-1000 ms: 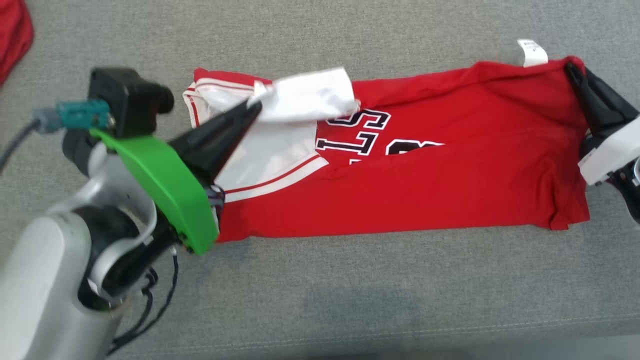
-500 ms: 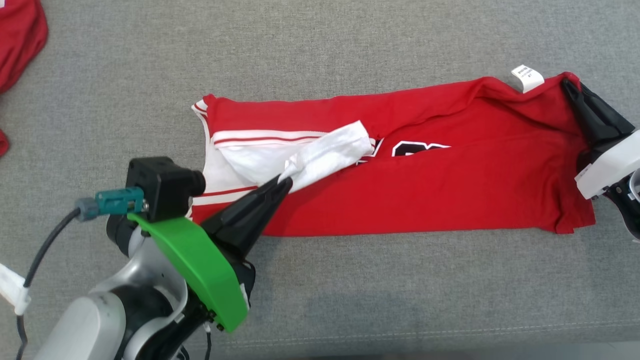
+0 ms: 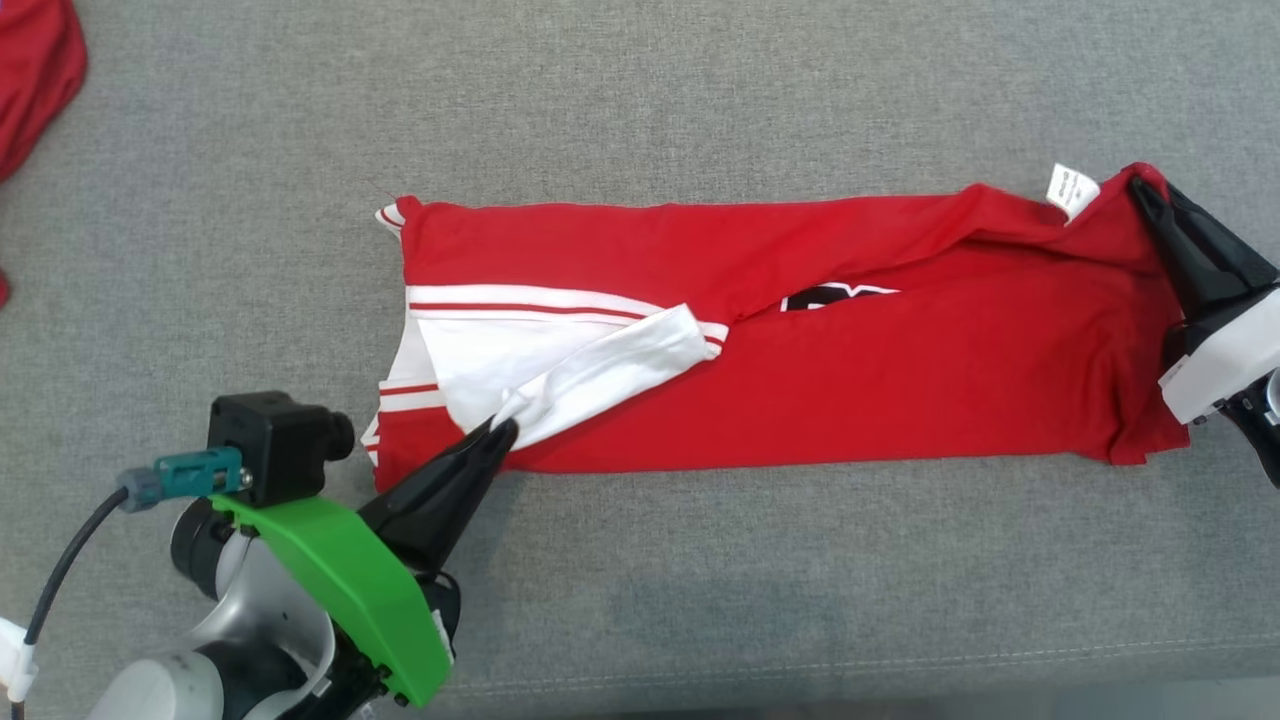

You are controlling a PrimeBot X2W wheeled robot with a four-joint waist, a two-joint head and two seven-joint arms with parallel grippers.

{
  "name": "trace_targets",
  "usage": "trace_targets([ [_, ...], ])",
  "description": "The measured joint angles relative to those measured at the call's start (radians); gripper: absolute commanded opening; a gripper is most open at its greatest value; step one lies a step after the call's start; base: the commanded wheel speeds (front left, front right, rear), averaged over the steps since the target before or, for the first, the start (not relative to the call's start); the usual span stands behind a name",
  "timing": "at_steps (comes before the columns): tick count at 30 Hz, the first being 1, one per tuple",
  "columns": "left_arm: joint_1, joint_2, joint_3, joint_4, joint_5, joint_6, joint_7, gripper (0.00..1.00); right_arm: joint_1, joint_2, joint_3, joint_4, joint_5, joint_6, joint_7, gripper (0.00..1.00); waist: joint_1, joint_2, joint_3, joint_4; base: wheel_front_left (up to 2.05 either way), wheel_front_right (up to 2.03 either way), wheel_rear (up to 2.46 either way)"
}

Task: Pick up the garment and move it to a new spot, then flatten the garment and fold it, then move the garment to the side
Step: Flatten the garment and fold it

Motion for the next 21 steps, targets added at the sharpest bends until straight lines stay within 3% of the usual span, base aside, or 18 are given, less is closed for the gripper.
trace_targets([
  [11,0.062,0.0,0.037,0.022,-0.02,0.007,-0.035,0.0,0.03,-0.029,0.016,-0.095,-0.116,-0.03,-0.01,0.0,0.0001,0.0,0.008,-0.04,0.0,0.0,0.0],
  [21,0.099,-0.005,0.026,0.02,-0.051,0.007,-0.045,0.0,0.137,-0.016,0.013,-0.136,-0.123,-0.079,-0.013,0.0,0.0,0.0,-0.007,-0.058,0.0,0.0,0.0],
])
